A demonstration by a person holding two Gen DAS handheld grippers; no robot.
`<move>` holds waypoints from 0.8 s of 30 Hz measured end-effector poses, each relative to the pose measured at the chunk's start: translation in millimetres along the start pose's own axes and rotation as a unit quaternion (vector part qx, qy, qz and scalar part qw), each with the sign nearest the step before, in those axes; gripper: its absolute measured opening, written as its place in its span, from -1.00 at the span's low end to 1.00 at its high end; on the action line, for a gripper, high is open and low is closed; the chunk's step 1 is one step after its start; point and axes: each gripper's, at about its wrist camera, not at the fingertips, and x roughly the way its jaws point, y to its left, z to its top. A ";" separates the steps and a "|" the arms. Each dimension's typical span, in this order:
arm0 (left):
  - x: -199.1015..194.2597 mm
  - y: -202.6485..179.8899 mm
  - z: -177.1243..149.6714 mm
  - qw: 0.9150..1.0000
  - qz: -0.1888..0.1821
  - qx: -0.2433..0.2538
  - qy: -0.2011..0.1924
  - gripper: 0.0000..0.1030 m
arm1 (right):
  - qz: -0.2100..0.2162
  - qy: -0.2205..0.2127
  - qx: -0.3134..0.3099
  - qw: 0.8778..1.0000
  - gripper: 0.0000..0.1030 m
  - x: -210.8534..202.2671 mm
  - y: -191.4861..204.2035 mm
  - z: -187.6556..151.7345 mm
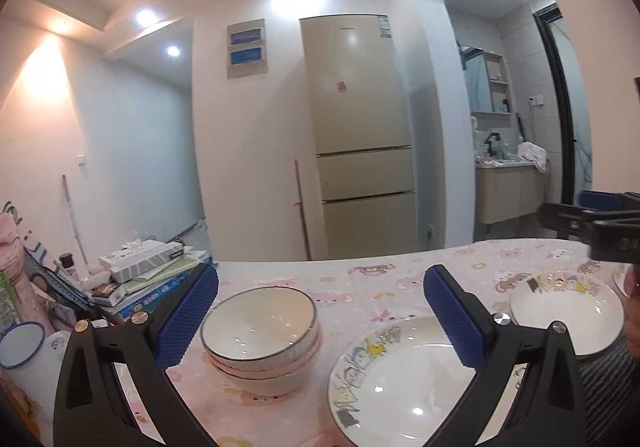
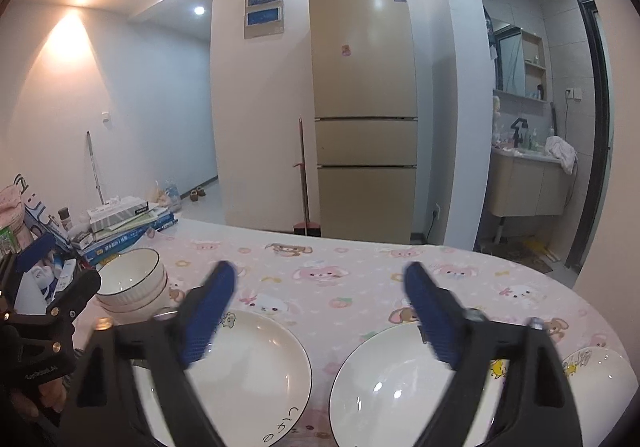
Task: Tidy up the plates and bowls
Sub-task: 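Move both grippers back and toward the white cartoon-rimmed plate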
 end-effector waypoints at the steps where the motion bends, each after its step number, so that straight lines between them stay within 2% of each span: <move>1: -1.8 1.1 0.2 1.000 0.023 -0.001 -0.008 0.99 | -0.001 -0.008 -0.006 1.000 1.00 -1.9 -0.1 -0.3; 2: -3.8 2.5 0.7 0.999 0.041 -0.003 -0.019 0.99 | 0.000 -0.009 -0.023 1.000 1.00 -2.1 0.7 -1.7; 3: -4.8 5.6 1.0 0.999 0.039 -0.007 -0.025 0.99 | -0.008 -0.004 -0.045 0.999 1.00 -0.6 2.6 -3.2; 5: -4.4 9.1 1.0 1.000 0.010 -0.016 -0.018 0.99 | -0.045 -0.009 -0.074 0.996 1.00 -1.2 5.6 -7.2; 7: -0.5 8.4 0.0 1.000 -0.012 -0.013 0.000 0.99 | -0.044 -0.015 -0.069 0.997 1.00 -3.3 5.0 -7.9; 10: -1.5 6.8 -0.6 1.000 -0.002 -0.016 -0.002 0.99 | -0.022 0.007 -0.028 0.999 1.00 -1.0 -0.7 -9.1; 11: -3.1 7.2 -0.6 1.000 -0.007 -0.019 -0.006 0.99 | -0.035 0.012 -0.017 0.999 1.00 0.6 -3.1 -11.4; 13: -5.7 6.4 -0.4 1.000 -0.015 -0.019 -0.009 0.99 | -0.117 0.017 0.007 0.993 1.00 3.7 -8.1 -14.6; 14: -6.3 5.2 -0.4 1.000 -0.013 -0.017 -0.012 0.99 | -0.130 0.012 0.018 0.991 1.00 2.4 -12.8 -13.9; 16: -6.9 4.0 0.2 1.000 -0.012 -0.015 -0.013 0.99 | -0.099 0.031 0.027 0.994 1.00 1.6 -21.5 -7.0; 17: -6.5 4.5 0.5 1.000 -0.019 -0.017 -0.011 0.99 | -0.073 0.047 0.033 0.996 1.00 -0.2 -27.1 -1.8; 19: -6.7 5.2 2.3 0.999 -0.040 -0.028 0.007 0.99 | -0.049 0.063 0.048 0.996 1.00 -6.8 -37.3 4.4; 21: -15.3 2.7 8.6 0.996 -0.065 -0.041 0.043 0.99 | -0.050 0.064 0.066 0.995 1.00 -21.7 -50.9 8.5; 22: -26.4 -1.6 12.6 0.995 -0.077 -0.045 0.035 0.99 | -0.048 0.062 0.072 0.994 1.00 -28.8 -56.5 9.2; 24: -46.0 -19.8 22.3 0.997 -0.068 -0.023 0.027 0.99 | -0.040 0.059 0.083 0.994 1.00 -48.7 -67.8 9.6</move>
